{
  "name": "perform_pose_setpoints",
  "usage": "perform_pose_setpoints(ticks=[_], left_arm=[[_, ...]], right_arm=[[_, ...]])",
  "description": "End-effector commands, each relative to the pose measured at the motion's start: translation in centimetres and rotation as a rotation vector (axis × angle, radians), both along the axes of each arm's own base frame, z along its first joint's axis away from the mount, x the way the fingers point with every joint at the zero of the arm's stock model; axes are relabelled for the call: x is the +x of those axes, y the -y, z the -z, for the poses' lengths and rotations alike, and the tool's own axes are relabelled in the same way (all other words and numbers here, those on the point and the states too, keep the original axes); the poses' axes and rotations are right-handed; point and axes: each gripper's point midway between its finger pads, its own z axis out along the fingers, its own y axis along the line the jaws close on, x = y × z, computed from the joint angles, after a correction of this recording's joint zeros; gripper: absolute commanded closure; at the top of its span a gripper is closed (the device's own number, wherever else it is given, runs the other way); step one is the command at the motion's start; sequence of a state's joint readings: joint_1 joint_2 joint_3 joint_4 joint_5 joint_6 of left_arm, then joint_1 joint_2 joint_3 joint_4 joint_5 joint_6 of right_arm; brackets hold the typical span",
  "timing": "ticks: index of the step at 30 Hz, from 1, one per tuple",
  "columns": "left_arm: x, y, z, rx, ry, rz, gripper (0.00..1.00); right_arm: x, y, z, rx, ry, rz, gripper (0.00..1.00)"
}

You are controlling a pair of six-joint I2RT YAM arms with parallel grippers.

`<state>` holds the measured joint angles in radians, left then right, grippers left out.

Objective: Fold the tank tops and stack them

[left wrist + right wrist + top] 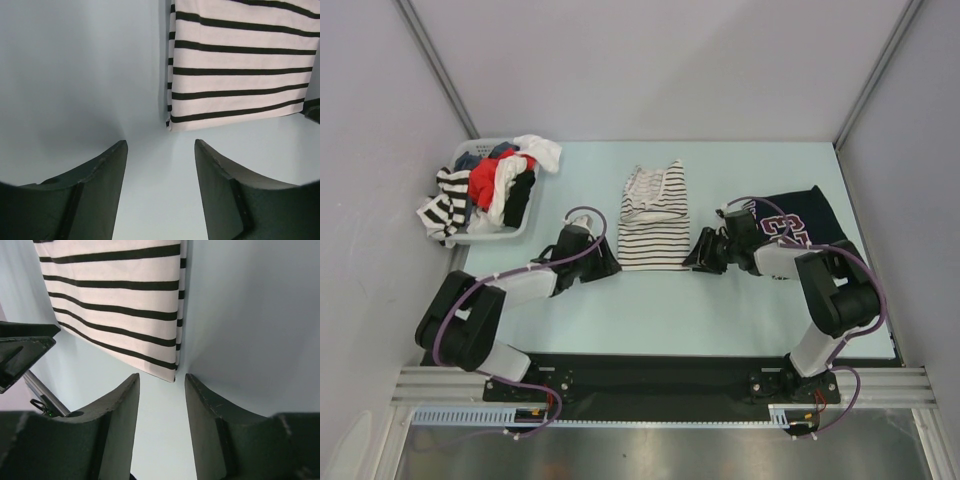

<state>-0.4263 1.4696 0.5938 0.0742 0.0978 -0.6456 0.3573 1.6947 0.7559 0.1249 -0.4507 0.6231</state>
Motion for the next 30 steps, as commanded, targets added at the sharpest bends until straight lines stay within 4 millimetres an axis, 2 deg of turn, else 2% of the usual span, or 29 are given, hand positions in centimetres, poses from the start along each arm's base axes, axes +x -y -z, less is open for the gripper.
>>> perform_pose_setpoints(ticks=[1, 4, 10, 15, 18, 21, 25, 26, 30], left_arm=[[0.5, -0.2, 0.7, 0.037, 0.001, -0.003, 0.37], [0.8, 0.2, 1.3, 0.056, -0.019, -0.004, 0.4], [0.2, 0.6, 2.7, 0.078, -0.055, -0.006, 0.44], [0.4, 1.2, 3.2, 0.081, -0.064, 0.001, 0.53], [0.1, 1.7, 3.8, 0.089, -0.077, 0.008, 0.56], [-0.7, 2.2, 4.8, 0.097, -0.105, 0.005, 0.61], [-1.6, 2.4, 6.5, 0.071, -0.143, -0.011, 0.84], [-1.7, 2.3, 6.7, 0.078, -0.151, -0.013, 1.0], [-0.9, 1.8, 5.4, 0.121, -0.127, -0.019, 1.0]], right_arm=[[0.5, -0.1, 0.4, -0.077, 0.011, 0.01, 0.54], [0.4, 0.0, 0.6, -0.106, 0.003, 0.016, 0.58], [-0.1, -0.2, 1.4, -0.159, -0.001, 0.014, 0.59], [0.1, -0.1, 1.7, -0.177, 0.0, 0.024, 0.62], [0.4, -0.3, 1.7, -0.181, 0.003, 0.02, 0.66], [0.2, -0.1, 2.0, -0.203, -0.011, 0.013, 0.77], [0.0, 0.0, 1.9, -0.22, -0.008, 0.006, 0.91], [-0.1, 0.0, 1.8, -0.223, -0.009, 0.004, 0.94], [0.2, 0.1, 0.9, -0.229, 0.005, 0.004, 1.0]])
